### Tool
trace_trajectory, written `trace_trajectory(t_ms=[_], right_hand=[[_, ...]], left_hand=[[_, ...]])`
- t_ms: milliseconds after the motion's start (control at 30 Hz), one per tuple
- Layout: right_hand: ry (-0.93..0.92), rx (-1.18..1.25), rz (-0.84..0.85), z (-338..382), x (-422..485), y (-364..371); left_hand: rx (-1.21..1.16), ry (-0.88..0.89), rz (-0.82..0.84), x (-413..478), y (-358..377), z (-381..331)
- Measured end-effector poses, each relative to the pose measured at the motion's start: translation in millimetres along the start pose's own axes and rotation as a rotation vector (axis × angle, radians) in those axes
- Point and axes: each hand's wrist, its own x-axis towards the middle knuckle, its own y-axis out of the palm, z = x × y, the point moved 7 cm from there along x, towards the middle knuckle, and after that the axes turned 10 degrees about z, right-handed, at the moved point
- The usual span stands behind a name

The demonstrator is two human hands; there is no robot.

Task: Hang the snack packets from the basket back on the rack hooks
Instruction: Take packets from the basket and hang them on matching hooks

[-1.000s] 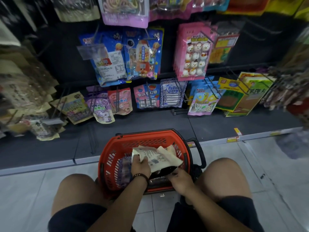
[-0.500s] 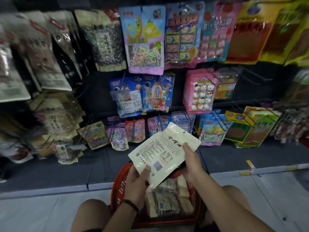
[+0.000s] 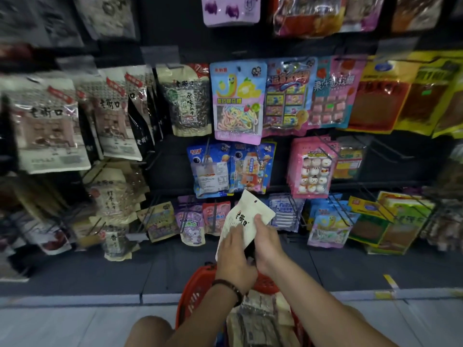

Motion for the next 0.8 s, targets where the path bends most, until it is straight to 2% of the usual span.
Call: trace_trajectory(t_ms=[67, 167, 333, 367, 433, 500, 533, 667, 800], right_hand=[[-0.038, -0.069, 0.010, 5.4, -2.8, 11.5], [-0.107, -0.232, 0.076, 21.1, -11.0, 27.1], [-0.179, -0.586, 0.368, 53.4, -22.3, 43.6], [-0.232, -0.664, 0.343, 67.5, -20.8, 40.3], [-0.346, -0.757, 0.174, 98.2, -15.6, 23.7], [-0.353, -0.759, 0.032, 120.0, -5.5, 8.6], [-0.317, -0.743, 0.055, 124.1, -0.8, 9.7], [-0.196, -0.631, 0.369, 126.0, 12.3, 41.6], [-0.314, -0.579, 0.386, 137.6, 19.0, 81.5]], left_hand=[[-0.007, -0.041, -0.063, 2.6, -6.2, 3.5], [-0.141, -0.003, -0.120, 2.0, -19.5, -1.8], [-0.337, -0.031, -0.235, 2.3, -55.3, 5.5], [-0.380, -0.056, -0.263, 3.6, -64.0, 10.6], [-0.470, -0.080, -0.292, 5.6, -82.6, 18.9], [-0.535, -0.076, -0.265, 6.7, -101.8, 18.2], [-0.567, -0.086, -0.239, 7.2, -110.5, 17.4], [-0.711, -0.093, -0.202, 12.5, -151.2, 19.6], [-0.630, -0.099, -0.227, 15.1, -197.1, 17.3]])
